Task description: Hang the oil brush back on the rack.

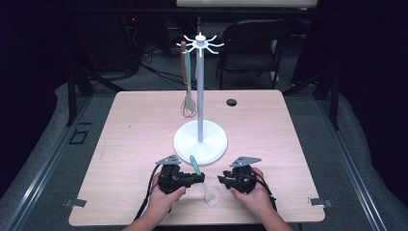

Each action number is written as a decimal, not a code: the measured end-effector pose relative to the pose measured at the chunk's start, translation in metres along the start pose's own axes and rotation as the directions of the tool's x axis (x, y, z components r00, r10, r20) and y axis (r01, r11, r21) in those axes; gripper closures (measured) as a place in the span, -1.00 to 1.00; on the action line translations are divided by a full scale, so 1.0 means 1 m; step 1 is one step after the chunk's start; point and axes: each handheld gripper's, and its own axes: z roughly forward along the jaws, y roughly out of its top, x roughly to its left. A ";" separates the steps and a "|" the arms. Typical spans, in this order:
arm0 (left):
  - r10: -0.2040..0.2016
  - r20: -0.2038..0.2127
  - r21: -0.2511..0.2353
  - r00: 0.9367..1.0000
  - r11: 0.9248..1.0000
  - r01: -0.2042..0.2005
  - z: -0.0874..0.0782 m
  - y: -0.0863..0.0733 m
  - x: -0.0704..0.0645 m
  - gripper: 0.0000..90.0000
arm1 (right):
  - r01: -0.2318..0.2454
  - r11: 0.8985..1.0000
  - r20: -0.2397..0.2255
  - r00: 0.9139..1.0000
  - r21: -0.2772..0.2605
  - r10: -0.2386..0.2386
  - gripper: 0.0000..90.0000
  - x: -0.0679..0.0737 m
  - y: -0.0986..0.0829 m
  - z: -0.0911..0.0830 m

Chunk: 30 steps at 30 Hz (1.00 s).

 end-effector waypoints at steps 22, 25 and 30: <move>0.350 -0.097 0.073 0.932 0.936 -0.344 -0.063 0.209 -0.062 0.88 | -0.042 0.999 -0.007 0.999 -0.026 0.041 0.47 -0.009 0.000 -0.005; 0.363 -0.079 0.091 0.928 0.930 -0.356 -0.067 0.227 -0.068 0.88 | -0.045 0.999 0.000 0.999 -0.022 0.045 0.47 -0.011 0.000 -0.005; 0.373 -0.089 0.117 0.924 0.925 -0.362 -0.071 0.250 -0.073 0.88 | -0.056 0.998 -0.004 0.998 -0.026 0.056 0.46 -0.013 -0.001 -0.006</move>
